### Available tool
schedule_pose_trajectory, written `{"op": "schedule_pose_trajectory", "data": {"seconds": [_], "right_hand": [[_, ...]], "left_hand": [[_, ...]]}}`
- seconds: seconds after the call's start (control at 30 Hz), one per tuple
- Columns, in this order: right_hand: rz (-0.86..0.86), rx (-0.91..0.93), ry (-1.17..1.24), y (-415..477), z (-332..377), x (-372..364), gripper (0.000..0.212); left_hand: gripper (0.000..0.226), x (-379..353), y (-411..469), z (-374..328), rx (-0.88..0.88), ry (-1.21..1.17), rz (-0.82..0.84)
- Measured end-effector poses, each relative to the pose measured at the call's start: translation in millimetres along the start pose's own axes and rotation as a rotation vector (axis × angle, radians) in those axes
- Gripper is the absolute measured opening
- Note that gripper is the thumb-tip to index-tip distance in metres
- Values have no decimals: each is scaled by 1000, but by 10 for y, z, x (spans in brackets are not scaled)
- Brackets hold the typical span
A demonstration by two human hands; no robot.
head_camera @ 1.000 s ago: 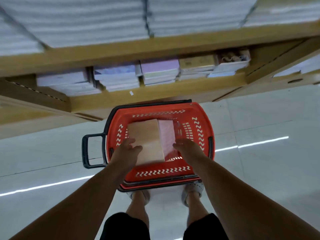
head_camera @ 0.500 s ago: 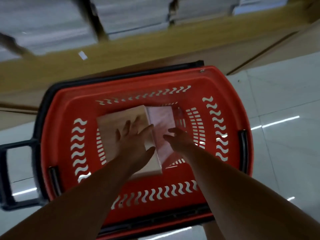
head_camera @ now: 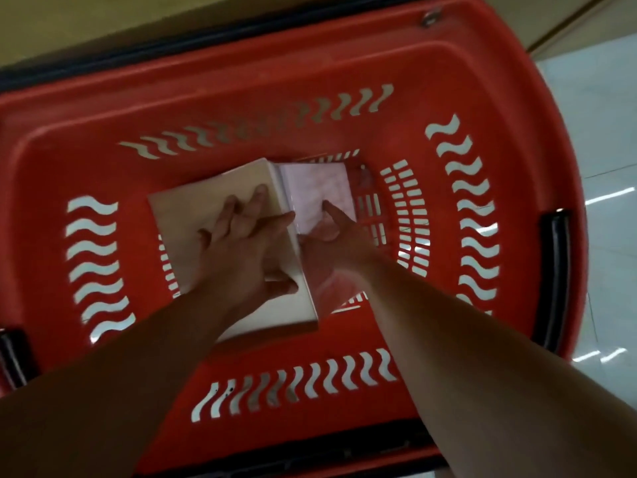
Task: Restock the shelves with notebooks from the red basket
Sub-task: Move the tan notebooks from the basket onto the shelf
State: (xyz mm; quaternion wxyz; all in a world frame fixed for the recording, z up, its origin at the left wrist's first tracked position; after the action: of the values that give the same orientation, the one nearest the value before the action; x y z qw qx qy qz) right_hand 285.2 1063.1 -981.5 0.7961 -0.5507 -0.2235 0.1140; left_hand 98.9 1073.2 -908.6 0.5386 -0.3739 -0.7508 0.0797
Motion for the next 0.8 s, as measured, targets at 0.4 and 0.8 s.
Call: {"op": "schedule_pose_trajectory", "data": {"seconds": [0.4,0.8], "right_hand": [[-100,248,-122,650,502,-127,83],[-147,327,-127,456,784,116,59]], "left_hand": [[118,-17,-4,52,-34,-2,-82],[120,-27,21,24,5,8,36]]}}
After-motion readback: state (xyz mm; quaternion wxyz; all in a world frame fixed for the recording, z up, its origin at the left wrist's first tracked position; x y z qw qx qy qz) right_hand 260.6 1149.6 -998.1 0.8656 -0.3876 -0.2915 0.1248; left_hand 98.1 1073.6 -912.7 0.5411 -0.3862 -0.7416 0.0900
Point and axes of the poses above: each hand's wrist, its own y-axis towards the middle knuckle, its own x-axis out of the back of the hand, z = x × y, the point moved 6 cm from there along y, towards the middle knuckle, and after that the axes turned 12 degrees about -x, right-handed, at the moved point
